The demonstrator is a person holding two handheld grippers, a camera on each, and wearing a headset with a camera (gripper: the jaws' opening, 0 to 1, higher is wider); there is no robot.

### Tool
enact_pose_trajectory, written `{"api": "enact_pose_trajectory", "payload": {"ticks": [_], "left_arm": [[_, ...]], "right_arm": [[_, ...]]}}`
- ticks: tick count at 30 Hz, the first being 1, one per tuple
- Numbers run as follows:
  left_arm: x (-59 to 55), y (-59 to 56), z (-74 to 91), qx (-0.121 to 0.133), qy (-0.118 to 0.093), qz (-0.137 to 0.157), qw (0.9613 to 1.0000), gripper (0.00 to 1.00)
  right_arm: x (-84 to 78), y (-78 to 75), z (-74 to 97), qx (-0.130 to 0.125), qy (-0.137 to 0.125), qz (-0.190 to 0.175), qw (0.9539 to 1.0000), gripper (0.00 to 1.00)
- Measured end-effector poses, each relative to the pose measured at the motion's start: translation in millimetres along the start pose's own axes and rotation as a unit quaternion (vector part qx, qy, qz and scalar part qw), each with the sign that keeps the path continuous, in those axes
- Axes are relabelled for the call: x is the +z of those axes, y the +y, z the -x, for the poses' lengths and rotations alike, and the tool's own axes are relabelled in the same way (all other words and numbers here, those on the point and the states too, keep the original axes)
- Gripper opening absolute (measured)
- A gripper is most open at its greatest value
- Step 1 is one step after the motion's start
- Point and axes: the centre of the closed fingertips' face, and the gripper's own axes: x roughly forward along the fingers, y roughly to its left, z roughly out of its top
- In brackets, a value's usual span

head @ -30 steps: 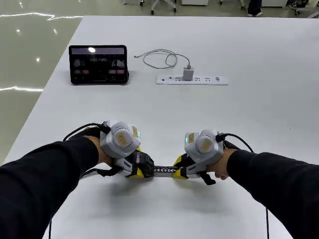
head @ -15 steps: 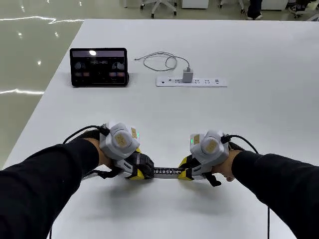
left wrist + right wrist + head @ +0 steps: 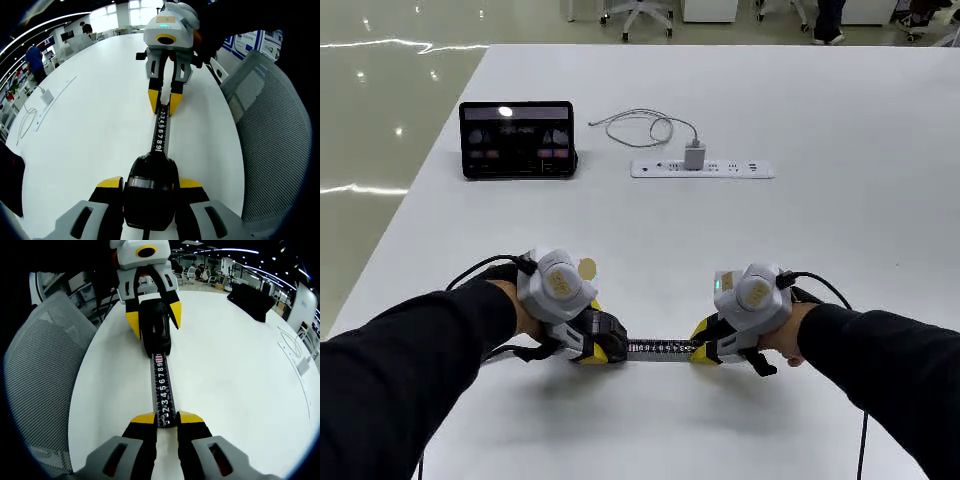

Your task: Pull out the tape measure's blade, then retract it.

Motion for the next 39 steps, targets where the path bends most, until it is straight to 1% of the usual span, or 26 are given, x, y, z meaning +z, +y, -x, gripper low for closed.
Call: {"api": "enact_pose_trajectory", "payload": {"ticks": [4,8,14,18,24,28,31,39], "left_arm": [[-0.3,0.0,0.2,-0.001,0.000,0.001,1.0000,0.35],[-0.3,0.4,-0.2,0.000,-0.001,0.002,1.0000,0.35],[-0.3,0.6,0.0,0.000,-0.003,0.004,1.0000,0.35],[-1.0,0.4,0.2,-0.002,0.000,0.006,1.0000,0.35],[-0.3,0.1,-0.2,-0.001,-0.003,0.006,1.0000,0.35],[-0.1,0.1,-0.5,-0.001,-0.003,0.006,1.0000,0.35],[-0.1,0.3,-0.4,0.000,-0.003,0.008,1.0000,0.35],[0.3,0.5,-0.6,0.001,-0.004,0.009,1.0000,0.35]], "right_arm": [[-1.2,0.6,1.5,-0.001,0.003,0.001,1.0000,0.10],[-5.8,-3.2,5.4,-0.002,0.006,-0.002,1.0000,0.10],[-11.5,-5.0,8.9,-0.005,0.007,-0.003,1.0000,0.10],[-17.8,-7.4,13.0,-0.009,0.009,-0.005,0.9999,0.10],[-26.5,-6.6,17.9,-0.012,0.010,-0.007,0.9999,0.10],[-28.9,-4.1,19.9,-0.011,0.009,-0.001,0.9999,0.10],[-31.2,-4.9,22.9,-0.014,0.013,0.003,0.9998,0.10],[-39.7,-5.8,30.8,-0.015,0.015,-0.005,0.9998,0.10]]}}
